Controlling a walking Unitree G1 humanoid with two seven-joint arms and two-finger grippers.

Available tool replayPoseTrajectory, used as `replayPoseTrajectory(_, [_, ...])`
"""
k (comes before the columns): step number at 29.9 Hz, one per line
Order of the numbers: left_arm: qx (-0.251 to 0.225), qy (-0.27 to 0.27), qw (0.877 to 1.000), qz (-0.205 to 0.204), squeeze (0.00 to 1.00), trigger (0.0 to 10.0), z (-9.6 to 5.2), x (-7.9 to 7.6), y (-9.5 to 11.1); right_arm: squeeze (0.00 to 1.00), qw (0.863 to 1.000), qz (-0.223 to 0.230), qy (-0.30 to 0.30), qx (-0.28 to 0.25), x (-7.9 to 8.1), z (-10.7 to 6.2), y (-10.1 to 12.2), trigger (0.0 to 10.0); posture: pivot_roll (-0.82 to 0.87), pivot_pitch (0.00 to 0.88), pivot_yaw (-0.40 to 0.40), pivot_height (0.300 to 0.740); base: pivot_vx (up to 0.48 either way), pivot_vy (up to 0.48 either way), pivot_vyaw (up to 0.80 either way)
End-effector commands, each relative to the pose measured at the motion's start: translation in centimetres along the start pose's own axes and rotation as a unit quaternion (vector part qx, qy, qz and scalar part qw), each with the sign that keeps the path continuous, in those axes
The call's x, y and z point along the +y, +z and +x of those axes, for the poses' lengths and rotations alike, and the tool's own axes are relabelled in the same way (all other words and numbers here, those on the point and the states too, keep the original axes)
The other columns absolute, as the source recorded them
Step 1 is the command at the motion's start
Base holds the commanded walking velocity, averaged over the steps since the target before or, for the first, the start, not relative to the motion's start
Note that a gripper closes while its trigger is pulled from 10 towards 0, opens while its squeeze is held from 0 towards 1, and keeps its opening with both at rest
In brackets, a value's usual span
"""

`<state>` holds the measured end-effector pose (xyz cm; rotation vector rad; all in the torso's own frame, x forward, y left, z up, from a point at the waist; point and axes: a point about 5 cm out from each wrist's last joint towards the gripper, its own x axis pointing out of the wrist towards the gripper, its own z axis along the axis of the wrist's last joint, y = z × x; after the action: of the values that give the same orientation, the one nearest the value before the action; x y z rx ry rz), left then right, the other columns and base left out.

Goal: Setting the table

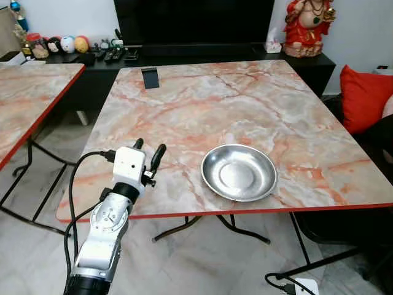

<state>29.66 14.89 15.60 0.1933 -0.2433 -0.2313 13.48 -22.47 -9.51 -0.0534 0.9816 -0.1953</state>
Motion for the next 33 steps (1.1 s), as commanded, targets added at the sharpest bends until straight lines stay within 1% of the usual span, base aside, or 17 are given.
replayPoseTrajectory(1, [-0.008,-0.007,1.000,0.001,0.00,10.0,0.19,-0.32,0.32,0.00,1.000,0.005,-0.003,-0.001,-0.19,-0.04,-0.08,10.0,-0.05,0.000,0.044,0.740,0.000,0.296,0.00])
replayPoseTrajectory(6, [-0.009,-0.007,1.000,0.001,0.00,10.0,0.24,-0.31,0.39,0.00,1.000,0.004,-0.002,-0.001,-0.17,-0.04,-0.09,10.0,-0.05,0.000,0.043,0.740,0.000,0.318,0.00])
replayPoseTrajectory(13, [-0.007,-0.012,1.000,0.000,0.00,10.0,-0.09,-0.50,0.27,0.00,1.000,0.002,-0.001,0.000,-0.14,-0.08,-0.22,10.0,-0.06,0.000,0.049,0.740,0.000,0.319,0.00])
replayPoseTrajectory(33, [-0.007,-0.012,1.000,-0.001,0.00,10.0,-0.16,-0.49,0.33,0.00,1.000,-0.001,0.000,0.001,-0.03,-0.11,-0.33,10.0,-0.06,0.000,0.049,0.740,0.000,0.319,0.00])
